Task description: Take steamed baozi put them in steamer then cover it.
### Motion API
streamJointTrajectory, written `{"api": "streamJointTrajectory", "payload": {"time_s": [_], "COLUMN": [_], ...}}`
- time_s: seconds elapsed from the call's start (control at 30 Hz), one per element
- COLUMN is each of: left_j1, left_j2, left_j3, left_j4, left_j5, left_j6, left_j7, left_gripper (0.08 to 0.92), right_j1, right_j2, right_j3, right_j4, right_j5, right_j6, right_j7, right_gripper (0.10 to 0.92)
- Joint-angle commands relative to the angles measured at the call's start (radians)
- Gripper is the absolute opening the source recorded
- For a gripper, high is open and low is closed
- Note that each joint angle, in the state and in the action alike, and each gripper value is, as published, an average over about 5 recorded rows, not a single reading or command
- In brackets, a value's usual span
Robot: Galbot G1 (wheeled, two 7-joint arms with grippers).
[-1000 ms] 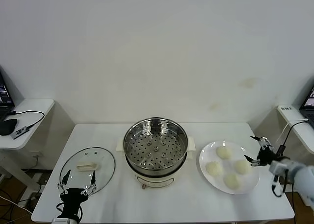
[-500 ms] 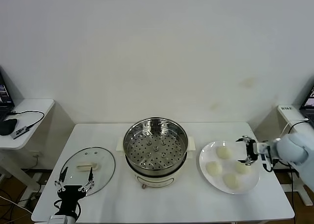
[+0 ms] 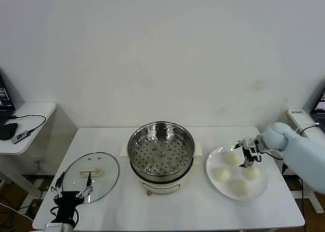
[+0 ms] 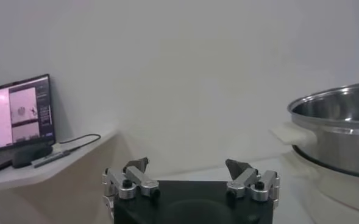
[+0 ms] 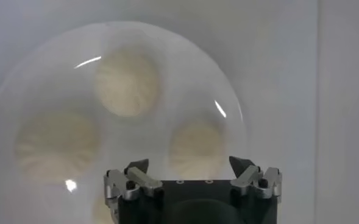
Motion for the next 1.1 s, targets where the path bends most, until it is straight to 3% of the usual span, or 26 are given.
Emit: {"api": "streamJointTrajectory", "payload": {"time_s": [0.03,0.43,0.8,1.1], "left_j1": [-0.002,-0.008,-0.007,-0.001], "left_j2": [0.003,0.007,0.006,0.005], "left_j3": [-0.012,-0.022,-0.025,-0.026], "left_j4": [0.002,0.006,0.001,-0.007], "left_j5": [-0.003,-0.003,-0.002,-0.003], "left_j6": [-0.002,-0.003,-0.004,-0.004], "left_j7": [-0.001,0.0,0.0,0.0], "left_gripper": [0.823,0.823,0.823,0.823], "right_j1": [0.087,0.07,0.066,0.076], "right_j2": [0.115,0.176,0.183,0.157], "right_j3": [-0.104,-0.092,-0.087,-0.097], "right_j4": [-0.149,-0.23,-0.235,-0.191], "right_j5": [-0.028,-0.077,-0.084,-0.067], "right_j6": [-0.004,-0.004,-0.008,-0.006], "right_j7": [-0.029,-0.019,-0.021,-0.036], "right_gripper": [0.823,0.815,0.621,0.57]}}
